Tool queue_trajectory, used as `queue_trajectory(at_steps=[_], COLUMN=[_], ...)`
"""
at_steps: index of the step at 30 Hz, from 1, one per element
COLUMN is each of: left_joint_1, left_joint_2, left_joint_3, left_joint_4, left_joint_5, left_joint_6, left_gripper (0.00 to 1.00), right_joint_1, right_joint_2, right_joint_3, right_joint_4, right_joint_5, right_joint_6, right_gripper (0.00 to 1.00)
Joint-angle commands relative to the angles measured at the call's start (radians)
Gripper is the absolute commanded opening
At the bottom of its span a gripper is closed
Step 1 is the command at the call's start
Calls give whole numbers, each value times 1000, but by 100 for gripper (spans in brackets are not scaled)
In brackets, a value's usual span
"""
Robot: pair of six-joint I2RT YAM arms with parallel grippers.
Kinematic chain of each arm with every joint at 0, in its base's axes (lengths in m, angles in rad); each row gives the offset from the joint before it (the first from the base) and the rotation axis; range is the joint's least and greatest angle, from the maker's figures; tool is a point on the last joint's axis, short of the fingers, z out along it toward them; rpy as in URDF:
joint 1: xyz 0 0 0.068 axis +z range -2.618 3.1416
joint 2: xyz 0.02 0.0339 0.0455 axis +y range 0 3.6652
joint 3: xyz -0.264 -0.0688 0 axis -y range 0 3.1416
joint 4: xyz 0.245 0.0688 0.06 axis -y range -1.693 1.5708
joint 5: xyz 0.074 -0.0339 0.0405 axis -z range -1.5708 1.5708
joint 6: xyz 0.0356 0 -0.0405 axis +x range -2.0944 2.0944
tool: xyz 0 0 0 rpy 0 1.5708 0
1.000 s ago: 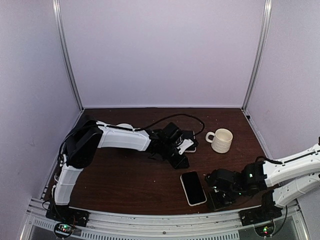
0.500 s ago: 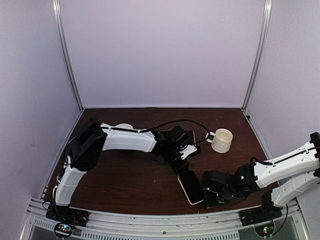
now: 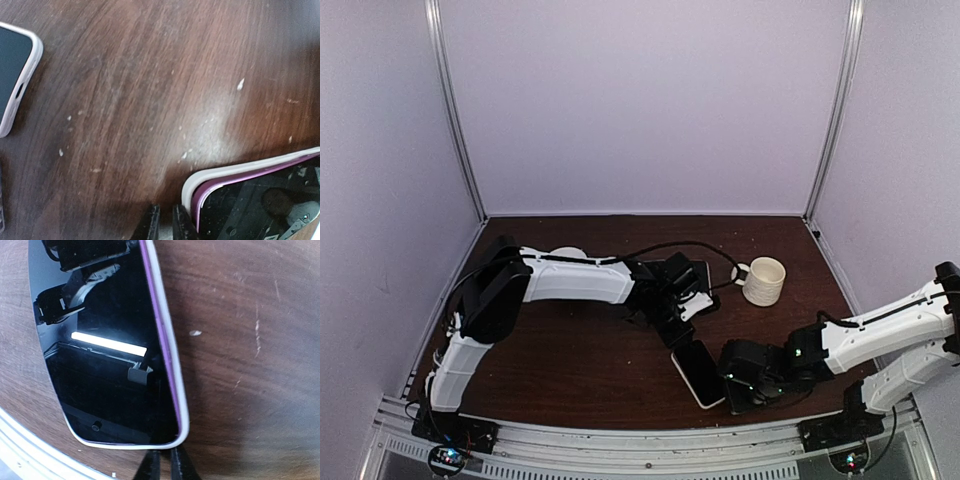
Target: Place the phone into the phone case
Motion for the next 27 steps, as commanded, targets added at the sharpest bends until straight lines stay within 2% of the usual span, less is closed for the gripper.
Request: queue_trajectory(at_steps=[1,4,6,7,8,9,12,16,19,27], left_joint_1=[-10,65,94,101,105,108,110,113,128,136], left_joint_2=[-39,-77,-102,-112,-124,-133,-161,-224,-285,-396], left_joint_3=[4,28,25,21,17,11,-10,-54,-99,-184], left_joint_4=[-147,-139,-114,-108,-105,-106,-105,-104,-92,-75], left_joint_5=[-65,-76,-83,-91,-101,-109,-115,-95,-67,-73], left_joint_6=[56,35,28,29,31,34,30,9,-5,-9], left_gripper=[17,22,26,29,32,34,46,65,78,91], right_joint_1=[-22,-22,-22,-21,-23,-26,-44,-65,-80,-135], right_joint_2=[-53,-112,-163,-183,-199,-206,-166,-2,99,264], right_joint_3=[40,35,36,42,54,73,157,312,390,433], right_joint_4=[-24,-115,-174,-200,-232,-257,-291,-309,-270,-239], right_joint_5=[100,57,26,10,-1,0,50,128,97,-13], right_joint_6=[-16,-29,-57,-78,-109,-142,-237,-329,-399,-437], right_gripper=[23,36,54,66,89,98,99,100,99,99])
